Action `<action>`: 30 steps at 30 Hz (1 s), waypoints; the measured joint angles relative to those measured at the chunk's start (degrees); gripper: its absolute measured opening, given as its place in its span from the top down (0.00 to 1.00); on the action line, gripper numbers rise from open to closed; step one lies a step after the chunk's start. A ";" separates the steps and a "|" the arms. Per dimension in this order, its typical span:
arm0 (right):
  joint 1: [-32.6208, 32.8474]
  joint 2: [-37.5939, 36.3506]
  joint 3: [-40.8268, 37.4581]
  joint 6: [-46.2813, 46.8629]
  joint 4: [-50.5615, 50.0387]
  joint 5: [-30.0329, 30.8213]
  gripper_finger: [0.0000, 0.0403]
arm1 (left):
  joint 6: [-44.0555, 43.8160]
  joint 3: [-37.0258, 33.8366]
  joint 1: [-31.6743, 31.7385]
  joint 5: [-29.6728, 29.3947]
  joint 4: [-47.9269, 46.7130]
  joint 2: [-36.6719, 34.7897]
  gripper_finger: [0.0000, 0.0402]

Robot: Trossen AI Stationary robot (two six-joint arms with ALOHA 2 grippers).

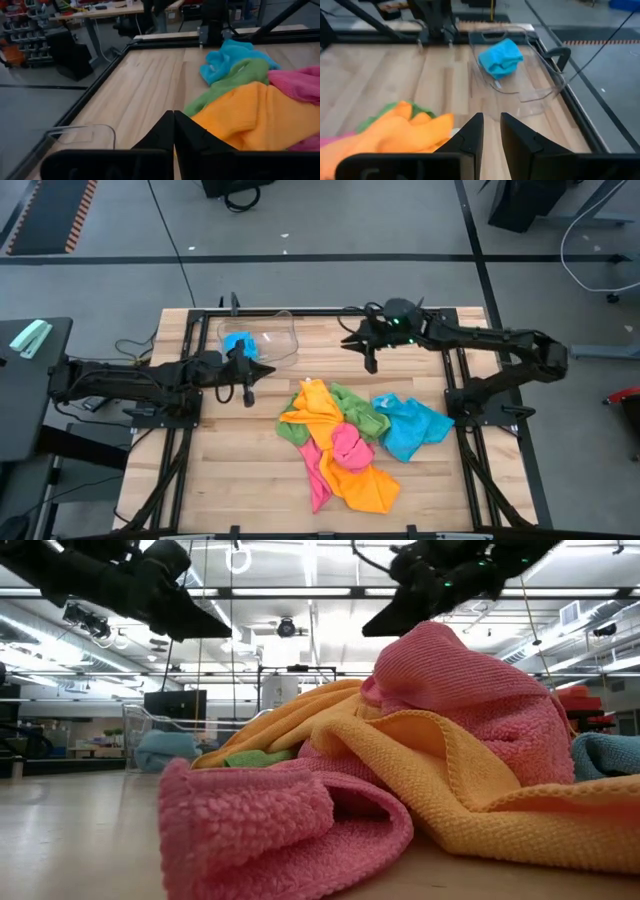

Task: Fold microfiber towels
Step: Fold the top orange microfiber towel

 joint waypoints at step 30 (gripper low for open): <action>10.67 -7.29 -14.63 11.89 18.58 7.33 0.82 | -7.10 -0.83 -0.21 0.00 -1.34 -0.12 0.91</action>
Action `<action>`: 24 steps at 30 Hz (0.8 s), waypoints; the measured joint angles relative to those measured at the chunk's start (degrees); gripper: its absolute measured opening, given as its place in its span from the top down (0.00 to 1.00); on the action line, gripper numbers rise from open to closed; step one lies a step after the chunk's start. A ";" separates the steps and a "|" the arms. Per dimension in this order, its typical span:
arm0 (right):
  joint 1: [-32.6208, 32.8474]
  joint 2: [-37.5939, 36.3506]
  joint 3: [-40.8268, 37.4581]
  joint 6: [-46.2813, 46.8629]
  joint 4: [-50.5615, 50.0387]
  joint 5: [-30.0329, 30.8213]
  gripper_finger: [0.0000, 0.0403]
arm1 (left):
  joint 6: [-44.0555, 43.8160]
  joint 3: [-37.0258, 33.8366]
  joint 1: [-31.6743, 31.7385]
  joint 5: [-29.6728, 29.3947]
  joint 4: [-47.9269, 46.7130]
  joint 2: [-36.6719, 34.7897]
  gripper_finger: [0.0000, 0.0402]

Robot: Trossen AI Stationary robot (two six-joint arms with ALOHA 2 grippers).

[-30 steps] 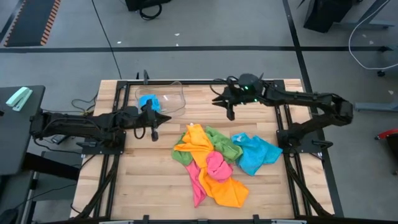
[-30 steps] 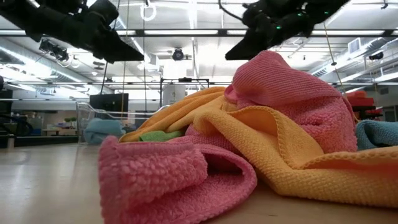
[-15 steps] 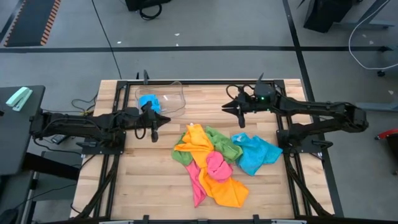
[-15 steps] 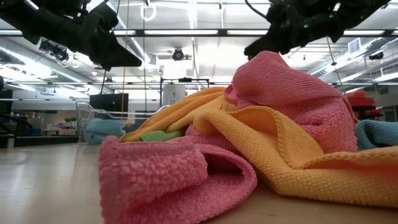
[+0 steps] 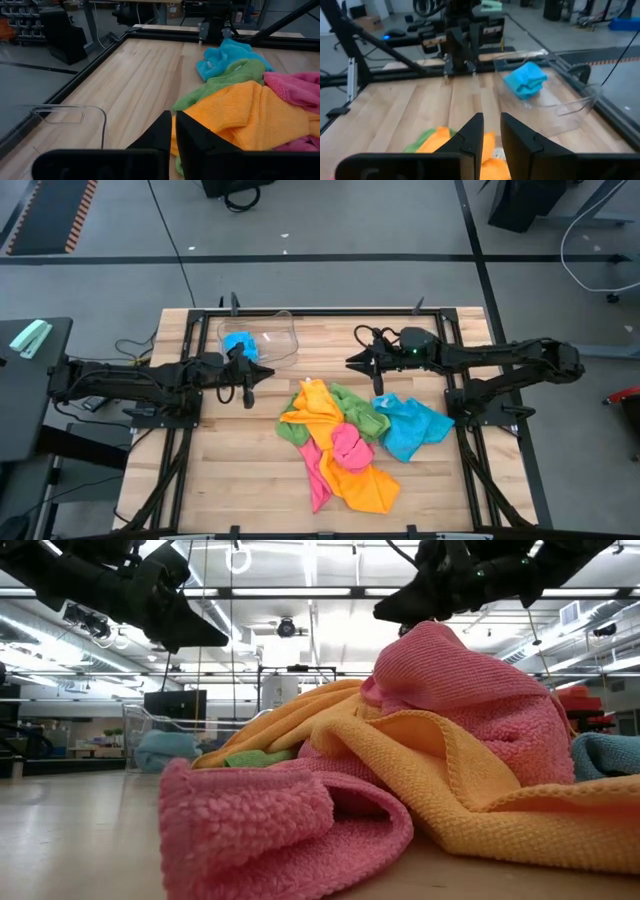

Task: Fold microfiber towels
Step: Fold the top orange microfiber towel

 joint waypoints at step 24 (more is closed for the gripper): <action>8.60 0.16 0.00 -0.04 0.11 7.87 0.82 | 0.02 0.02 0.00 0.00 0.04 0.00 0.91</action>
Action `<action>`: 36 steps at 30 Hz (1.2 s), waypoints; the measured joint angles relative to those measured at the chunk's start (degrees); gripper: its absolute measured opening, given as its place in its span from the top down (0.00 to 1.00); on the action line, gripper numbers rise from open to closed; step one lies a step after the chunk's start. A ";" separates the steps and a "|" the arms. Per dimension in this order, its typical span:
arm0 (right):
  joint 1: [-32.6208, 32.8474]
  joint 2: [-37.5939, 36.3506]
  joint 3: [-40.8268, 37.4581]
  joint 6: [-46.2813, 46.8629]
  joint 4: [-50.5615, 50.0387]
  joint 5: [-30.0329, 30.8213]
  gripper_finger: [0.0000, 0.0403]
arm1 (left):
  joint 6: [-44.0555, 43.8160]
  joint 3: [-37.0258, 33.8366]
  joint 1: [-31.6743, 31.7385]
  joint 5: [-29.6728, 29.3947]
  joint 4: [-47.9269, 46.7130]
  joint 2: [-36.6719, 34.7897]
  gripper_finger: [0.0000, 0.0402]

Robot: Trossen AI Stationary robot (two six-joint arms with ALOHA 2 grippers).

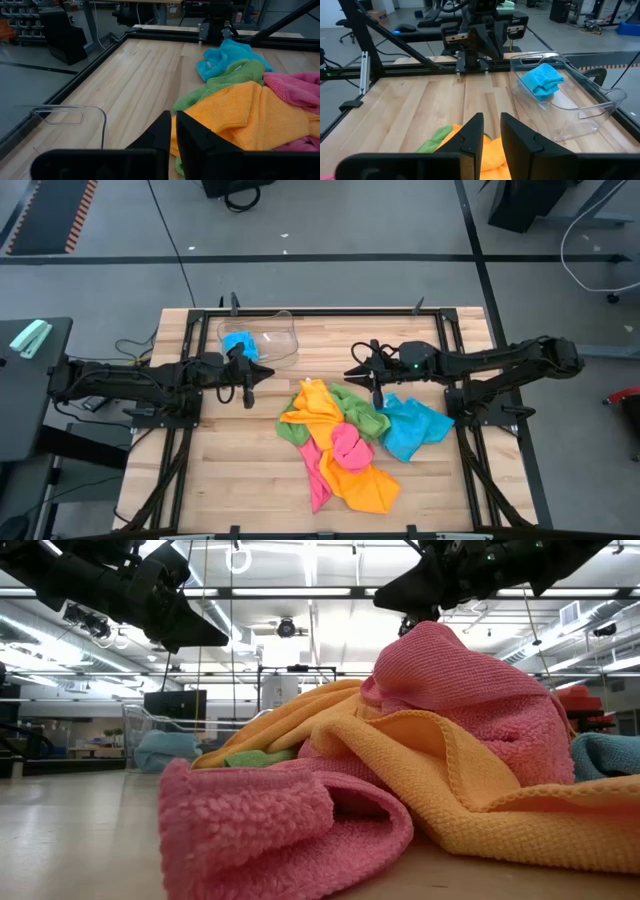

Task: Fold microfiber towels
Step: Fold the top orange microfiber towel

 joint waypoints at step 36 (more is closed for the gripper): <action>4.69 12.88 0.50 2.76 6.05 0.90 0.82 | -0.01 0.02 0.01 0.02 0.02 0.00 0.93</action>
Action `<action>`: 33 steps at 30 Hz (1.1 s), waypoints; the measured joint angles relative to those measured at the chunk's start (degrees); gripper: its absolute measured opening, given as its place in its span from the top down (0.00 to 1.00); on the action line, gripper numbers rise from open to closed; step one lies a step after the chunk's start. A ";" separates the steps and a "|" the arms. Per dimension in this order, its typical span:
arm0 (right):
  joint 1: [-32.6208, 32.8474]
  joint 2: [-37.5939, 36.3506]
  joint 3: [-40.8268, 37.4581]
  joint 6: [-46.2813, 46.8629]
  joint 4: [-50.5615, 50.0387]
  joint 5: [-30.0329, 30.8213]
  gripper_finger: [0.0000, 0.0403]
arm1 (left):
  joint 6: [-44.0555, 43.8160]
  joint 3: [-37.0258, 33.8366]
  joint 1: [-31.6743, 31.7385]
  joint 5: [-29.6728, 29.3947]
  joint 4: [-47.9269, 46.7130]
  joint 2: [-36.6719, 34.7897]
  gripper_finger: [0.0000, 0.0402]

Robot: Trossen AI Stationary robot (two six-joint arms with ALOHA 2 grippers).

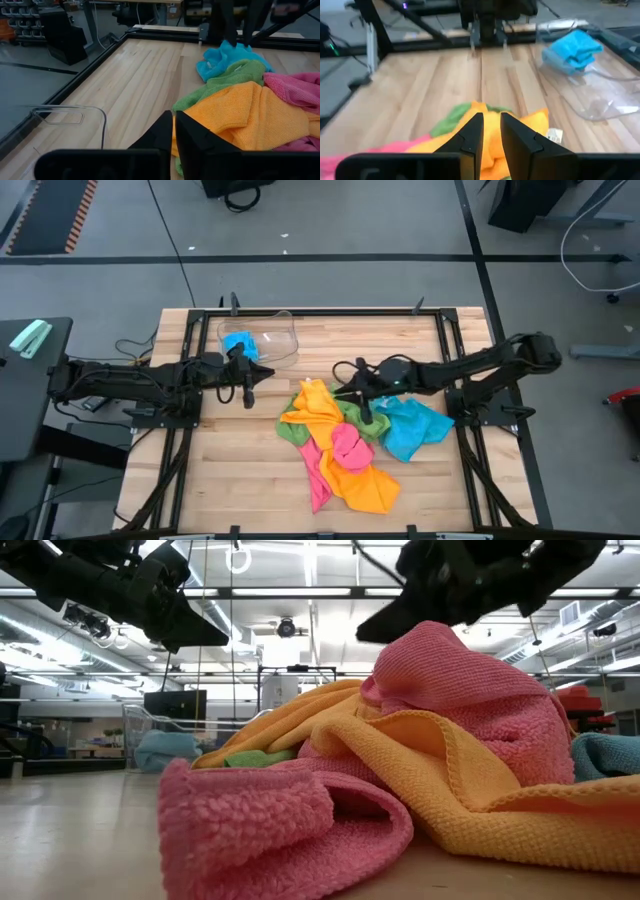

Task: Fold microfiber towels
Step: Fold the top orange microfiber towel

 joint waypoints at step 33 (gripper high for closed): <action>0.37 25.89 36.88 -7.71 -40.91 -0.22 0.51 | -2.18 0.02 -0.01 -0.02 -0.39 0.00 0.93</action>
